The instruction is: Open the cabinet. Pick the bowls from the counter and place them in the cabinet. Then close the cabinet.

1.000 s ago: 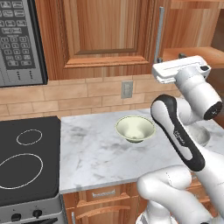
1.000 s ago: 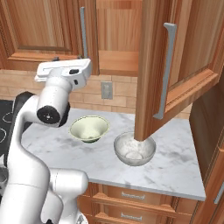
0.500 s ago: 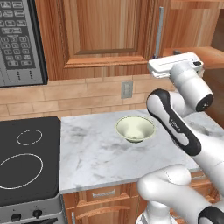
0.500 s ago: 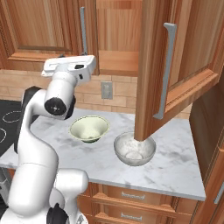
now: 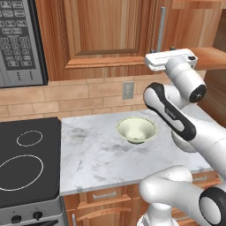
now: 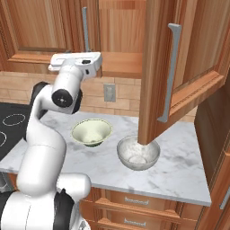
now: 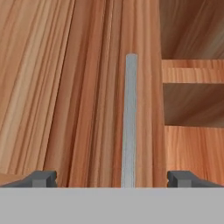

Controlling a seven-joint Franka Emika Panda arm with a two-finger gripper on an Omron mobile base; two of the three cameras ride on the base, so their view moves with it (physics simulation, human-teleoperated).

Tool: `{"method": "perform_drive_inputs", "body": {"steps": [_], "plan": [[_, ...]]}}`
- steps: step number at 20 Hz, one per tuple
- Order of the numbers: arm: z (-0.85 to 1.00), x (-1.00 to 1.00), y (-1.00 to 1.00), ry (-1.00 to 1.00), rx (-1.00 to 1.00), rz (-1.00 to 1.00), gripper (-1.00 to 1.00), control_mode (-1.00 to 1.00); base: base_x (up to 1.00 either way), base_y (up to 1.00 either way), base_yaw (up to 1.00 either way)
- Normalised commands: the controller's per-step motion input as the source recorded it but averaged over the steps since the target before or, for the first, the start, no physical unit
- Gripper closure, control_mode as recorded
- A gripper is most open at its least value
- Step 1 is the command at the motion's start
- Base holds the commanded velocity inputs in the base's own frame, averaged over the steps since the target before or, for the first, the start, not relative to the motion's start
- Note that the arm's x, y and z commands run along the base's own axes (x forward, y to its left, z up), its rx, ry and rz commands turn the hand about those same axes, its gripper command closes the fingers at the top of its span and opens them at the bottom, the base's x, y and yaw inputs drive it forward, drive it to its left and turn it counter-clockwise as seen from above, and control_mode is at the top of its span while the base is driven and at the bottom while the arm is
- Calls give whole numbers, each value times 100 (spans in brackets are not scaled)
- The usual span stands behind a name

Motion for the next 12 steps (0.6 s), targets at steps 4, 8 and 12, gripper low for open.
{"method": "perform_drive_inputs", "body": {"steps": [4,8,12], "plan": [[0,51,0,0,2,0,-100,-100,0,0,0],[0,52,0,0,3,0,-100,-100,0,0,0],[0,48,0,0,5,0,-100,-100,0,0,0]]}}
